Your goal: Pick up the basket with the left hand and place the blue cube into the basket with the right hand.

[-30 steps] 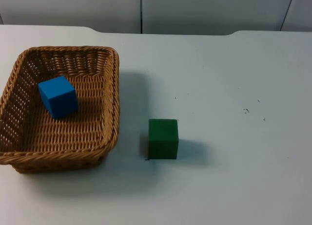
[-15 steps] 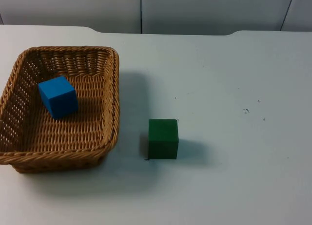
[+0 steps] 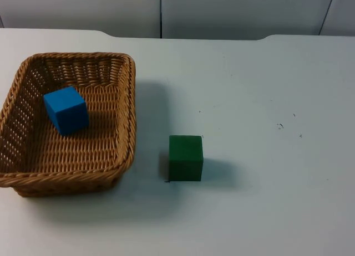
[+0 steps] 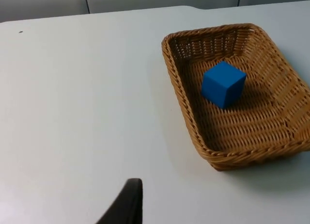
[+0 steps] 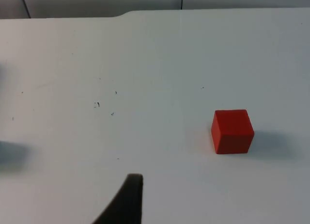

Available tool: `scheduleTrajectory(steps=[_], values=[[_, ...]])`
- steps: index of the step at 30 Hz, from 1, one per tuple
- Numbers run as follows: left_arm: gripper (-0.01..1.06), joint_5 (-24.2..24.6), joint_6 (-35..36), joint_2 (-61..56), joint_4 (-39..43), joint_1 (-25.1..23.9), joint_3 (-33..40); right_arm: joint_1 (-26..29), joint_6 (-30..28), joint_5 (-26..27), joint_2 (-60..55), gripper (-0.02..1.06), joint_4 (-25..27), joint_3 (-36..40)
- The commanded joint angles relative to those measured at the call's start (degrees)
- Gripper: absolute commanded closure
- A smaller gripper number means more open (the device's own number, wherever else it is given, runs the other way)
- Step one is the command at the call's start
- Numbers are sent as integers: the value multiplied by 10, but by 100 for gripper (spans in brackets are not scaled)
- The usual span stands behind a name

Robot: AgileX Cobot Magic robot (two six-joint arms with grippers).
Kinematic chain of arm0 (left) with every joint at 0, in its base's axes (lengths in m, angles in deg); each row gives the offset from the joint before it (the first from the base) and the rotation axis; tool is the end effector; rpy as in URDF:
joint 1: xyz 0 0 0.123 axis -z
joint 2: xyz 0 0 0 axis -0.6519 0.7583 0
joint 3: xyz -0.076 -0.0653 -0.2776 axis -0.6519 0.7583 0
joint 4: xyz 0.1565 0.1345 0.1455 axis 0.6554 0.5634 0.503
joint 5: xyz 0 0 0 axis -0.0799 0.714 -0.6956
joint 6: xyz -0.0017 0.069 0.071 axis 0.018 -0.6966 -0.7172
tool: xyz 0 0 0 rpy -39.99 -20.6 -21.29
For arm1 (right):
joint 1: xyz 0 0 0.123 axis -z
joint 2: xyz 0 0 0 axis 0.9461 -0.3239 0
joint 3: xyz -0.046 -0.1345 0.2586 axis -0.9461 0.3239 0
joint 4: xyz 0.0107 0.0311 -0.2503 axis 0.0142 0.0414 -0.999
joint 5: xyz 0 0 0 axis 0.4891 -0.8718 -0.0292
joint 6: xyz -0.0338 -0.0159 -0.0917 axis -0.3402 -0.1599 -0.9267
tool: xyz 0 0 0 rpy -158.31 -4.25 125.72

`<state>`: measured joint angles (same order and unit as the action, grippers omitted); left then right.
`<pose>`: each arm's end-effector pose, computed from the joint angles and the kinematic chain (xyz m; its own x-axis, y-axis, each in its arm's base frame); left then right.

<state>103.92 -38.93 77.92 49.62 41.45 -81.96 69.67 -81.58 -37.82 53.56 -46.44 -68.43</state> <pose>-0.0093 -0.0059 0.2769 -0.4570 0.0618 -0.8873 0.0931 0.9954 0.0214 -0.0096 -0.0073 0.2776 -0.4564 -0.0233 -0.8895 0.0327 0.9985 -0.0429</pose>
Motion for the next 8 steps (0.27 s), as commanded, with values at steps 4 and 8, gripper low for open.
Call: scheduleTrajectory(steps=[4,8], values=[[0,-1,-3,-3,1,0,1,3,0,5,1,0,3,1],[0,-1,13,-3,-1,0,1,3,0,5,1,0,3,1]])
